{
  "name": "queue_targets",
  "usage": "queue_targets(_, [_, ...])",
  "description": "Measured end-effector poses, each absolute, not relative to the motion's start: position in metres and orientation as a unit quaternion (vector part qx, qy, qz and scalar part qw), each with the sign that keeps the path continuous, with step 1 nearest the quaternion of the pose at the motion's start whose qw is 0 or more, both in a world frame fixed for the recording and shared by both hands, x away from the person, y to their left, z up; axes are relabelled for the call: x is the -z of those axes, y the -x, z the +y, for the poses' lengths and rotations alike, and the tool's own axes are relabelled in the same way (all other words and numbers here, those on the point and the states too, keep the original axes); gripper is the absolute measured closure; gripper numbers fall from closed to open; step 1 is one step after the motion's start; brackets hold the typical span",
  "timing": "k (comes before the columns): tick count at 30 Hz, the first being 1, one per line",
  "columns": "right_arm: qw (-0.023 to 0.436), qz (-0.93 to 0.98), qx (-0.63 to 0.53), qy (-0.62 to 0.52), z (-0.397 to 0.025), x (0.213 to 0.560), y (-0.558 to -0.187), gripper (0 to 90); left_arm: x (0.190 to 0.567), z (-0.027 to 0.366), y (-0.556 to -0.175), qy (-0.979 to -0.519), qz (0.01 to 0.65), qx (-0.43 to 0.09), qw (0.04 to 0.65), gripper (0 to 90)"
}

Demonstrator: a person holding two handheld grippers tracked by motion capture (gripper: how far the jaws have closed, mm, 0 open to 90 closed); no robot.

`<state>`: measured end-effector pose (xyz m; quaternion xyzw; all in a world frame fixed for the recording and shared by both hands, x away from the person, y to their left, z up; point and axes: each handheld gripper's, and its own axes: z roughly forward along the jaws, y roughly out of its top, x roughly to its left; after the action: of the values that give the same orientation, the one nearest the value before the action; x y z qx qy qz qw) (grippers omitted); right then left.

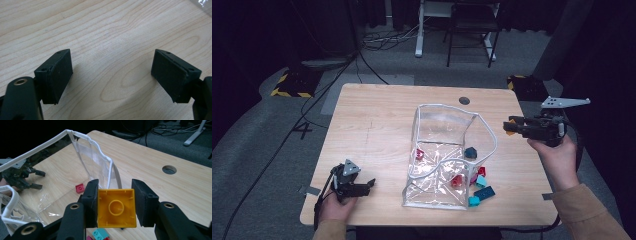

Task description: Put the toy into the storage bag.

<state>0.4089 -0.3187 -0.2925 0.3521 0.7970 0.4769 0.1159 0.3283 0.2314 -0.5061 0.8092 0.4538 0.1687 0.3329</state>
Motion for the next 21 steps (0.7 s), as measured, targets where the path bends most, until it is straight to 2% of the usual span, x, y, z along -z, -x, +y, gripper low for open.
queue_targets(21, [0.1,0.825,-0.471,-0.297,-0.247,0.272,-0.427,58.7,0.506,0.232,-0.328,-0.81,0.453,-0.17,0.332,17.7])
